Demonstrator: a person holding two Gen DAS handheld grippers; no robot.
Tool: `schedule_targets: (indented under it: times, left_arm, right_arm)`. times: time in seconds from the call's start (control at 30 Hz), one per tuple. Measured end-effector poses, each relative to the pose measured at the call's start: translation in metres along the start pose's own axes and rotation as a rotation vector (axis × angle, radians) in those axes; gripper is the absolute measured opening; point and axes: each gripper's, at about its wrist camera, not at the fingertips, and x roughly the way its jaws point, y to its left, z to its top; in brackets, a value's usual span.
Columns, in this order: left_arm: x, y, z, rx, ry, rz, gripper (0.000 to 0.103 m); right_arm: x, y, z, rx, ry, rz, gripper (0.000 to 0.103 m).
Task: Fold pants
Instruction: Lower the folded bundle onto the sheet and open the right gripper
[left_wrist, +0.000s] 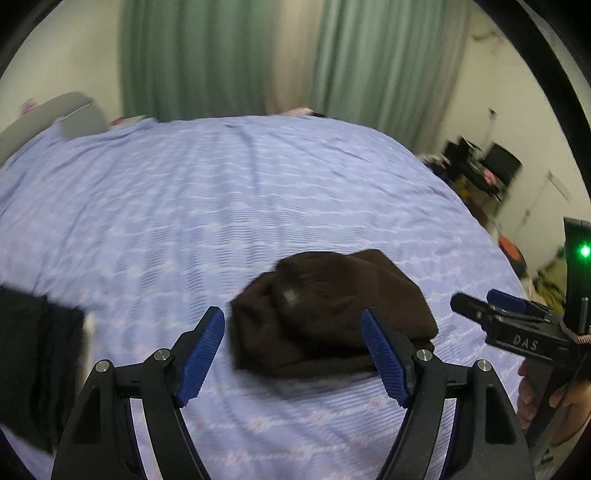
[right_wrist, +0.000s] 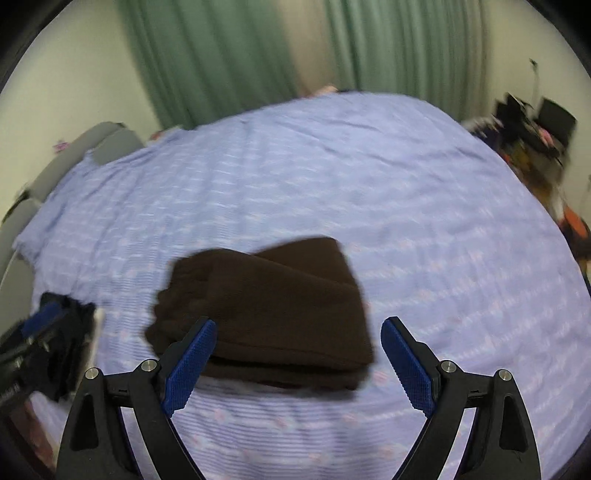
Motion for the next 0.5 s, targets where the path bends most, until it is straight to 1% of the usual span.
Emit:
schedule_targets:
  times: [0.1, 0.17, 0.2, 0.27, 0.3, 0.37, 0.43, 0.5]
  left_arm:
    - [0.036, -0.02, 0.016, 0.068, 0.032, -0.025, 0.073]
    - [0.053, -0.025, 0.023, 0.082, 0.06, -0.041, 0.067]
    - [0.063, -0.029, 0.026, 0.09, 0.079, -0.05, 0.065]
    - [0.086, -0.034, 0.032, 0.1, 0.114, -0.044, 0.055]
    - [0.095, -0.033, 0.033, 0.093, 0.133, -0.042, 0.053]
    - [0.112, -0.029, 0.032, 0.059, 0.175, -0.027, 0.044]
    - [0.125, -0.022, 0.028, 0.014, 0.207, -0.014, 0.04]
    - [0.133, -0.014, 0.023, -0.027, 0.234, -0.015, 0.04]
  right_arm:
    - [0.01, -0.028, -0.006, 0.045, 0.03, -0.03, 0.091]
    - [0.016, -0.044, -0.009, 0.072, 0.051, -0.03, 0.091]
    - [0.019, -0.051, -0.01, 0.084, 0.064, -0.026, 0.091]
    - [0.023, -0.06, -0.012, 0.105, 0.073, -0.022, 0.091]
    - [0.025, -0.065, -0.012, 0.114, 0.075, -0.017, 0.091]
    - [0.029, -0.072, -0.014, 0.135, 0.082, -0.009, 0.091]
    - [0.034, -0.076, -0.014, 0.151, 0.086, 0.006, 0.091]
    - [0.039, -0.079, -0.013, 0.166, 0.092, 0.015, 0.091]
